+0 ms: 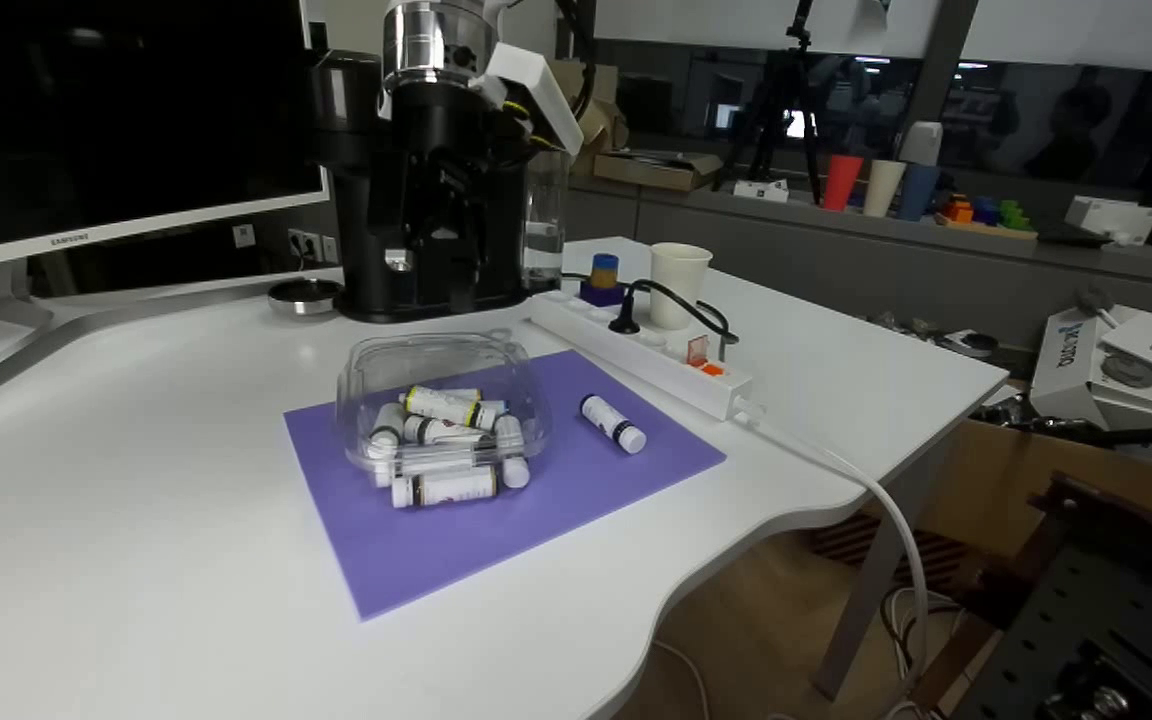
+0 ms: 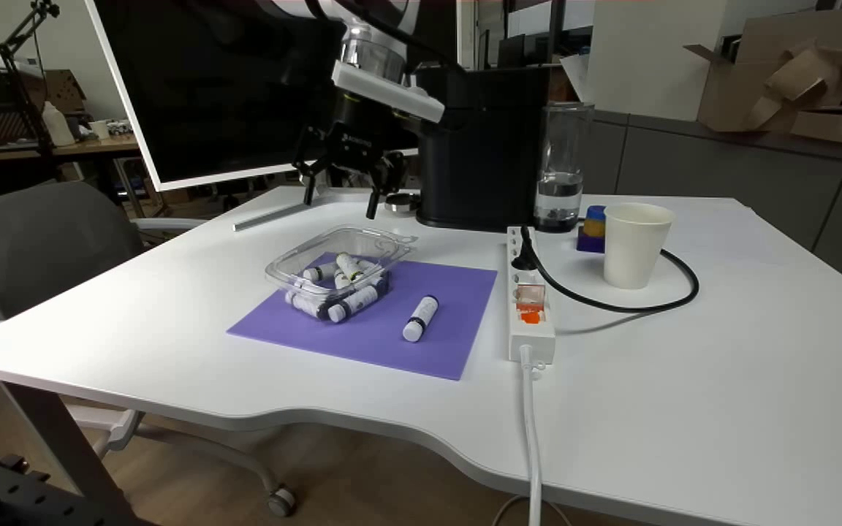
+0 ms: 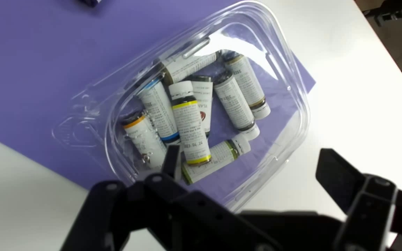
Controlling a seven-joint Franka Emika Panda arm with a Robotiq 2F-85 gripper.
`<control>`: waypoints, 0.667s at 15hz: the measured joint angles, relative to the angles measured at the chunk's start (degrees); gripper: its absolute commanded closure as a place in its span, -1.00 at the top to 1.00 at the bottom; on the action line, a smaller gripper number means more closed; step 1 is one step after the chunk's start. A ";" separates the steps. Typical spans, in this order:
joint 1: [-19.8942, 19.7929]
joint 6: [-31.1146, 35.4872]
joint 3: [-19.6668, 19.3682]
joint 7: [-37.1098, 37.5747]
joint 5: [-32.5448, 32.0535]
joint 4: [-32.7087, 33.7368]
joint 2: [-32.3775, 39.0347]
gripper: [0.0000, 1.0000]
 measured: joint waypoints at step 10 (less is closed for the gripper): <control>5.08 18.60 -7.42 6.50 -14.51 -1.98 2.75 1.00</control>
